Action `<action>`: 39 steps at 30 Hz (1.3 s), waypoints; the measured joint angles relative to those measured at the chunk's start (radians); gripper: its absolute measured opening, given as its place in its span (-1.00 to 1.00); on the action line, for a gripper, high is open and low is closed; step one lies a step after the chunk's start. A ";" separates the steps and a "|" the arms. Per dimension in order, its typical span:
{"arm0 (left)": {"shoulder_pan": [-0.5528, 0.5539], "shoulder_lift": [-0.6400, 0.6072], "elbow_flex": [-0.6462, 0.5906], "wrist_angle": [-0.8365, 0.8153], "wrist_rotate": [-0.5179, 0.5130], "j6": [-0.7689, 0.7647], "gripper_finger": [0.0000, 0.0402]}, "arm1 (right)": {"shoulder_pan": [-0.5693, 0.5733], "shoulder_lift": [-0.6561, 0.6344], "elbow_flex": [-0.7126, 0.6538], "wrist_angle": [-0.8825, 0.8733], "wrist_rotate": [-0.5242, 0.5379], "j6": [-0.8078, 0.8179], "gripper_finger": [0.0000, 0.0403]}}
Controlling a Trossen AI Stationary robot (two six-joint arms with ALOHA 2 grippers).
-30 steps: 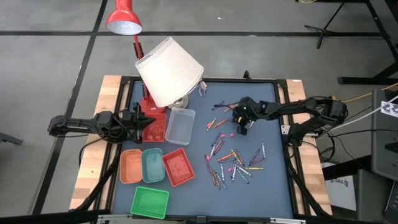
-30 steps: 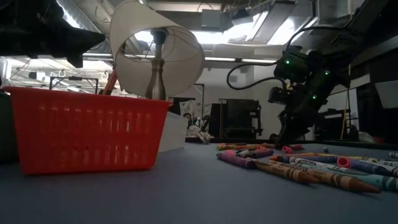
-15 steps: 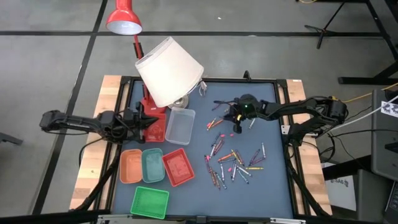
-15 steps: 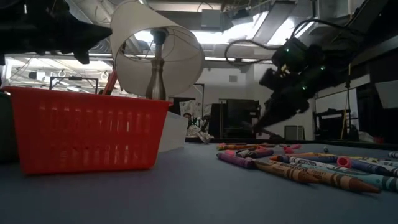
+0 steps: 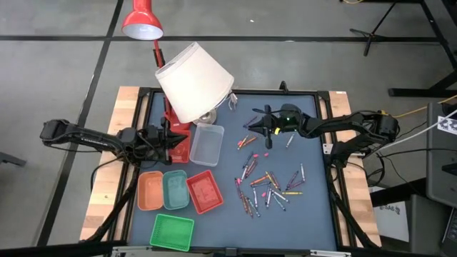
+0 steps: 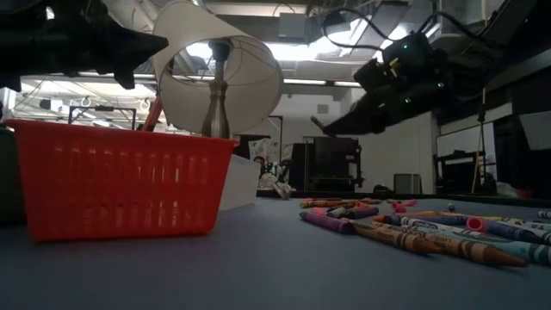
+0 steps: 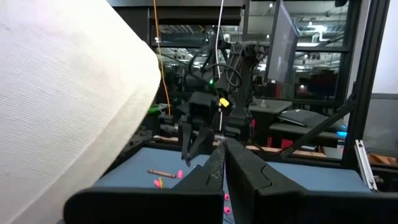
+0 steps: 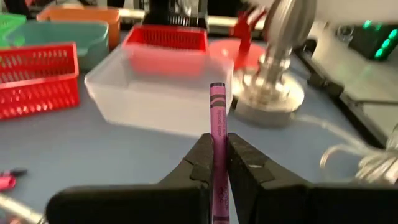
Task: Sort crayons
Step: Put the violet crayon into the black bin
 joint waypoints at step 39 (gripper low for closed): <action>-0.002 0.794 0.584 -0.003 0.031 0.011 -0.68 | 0.226 -0.001 0.125 0.216 -0.074 0.000 -0.85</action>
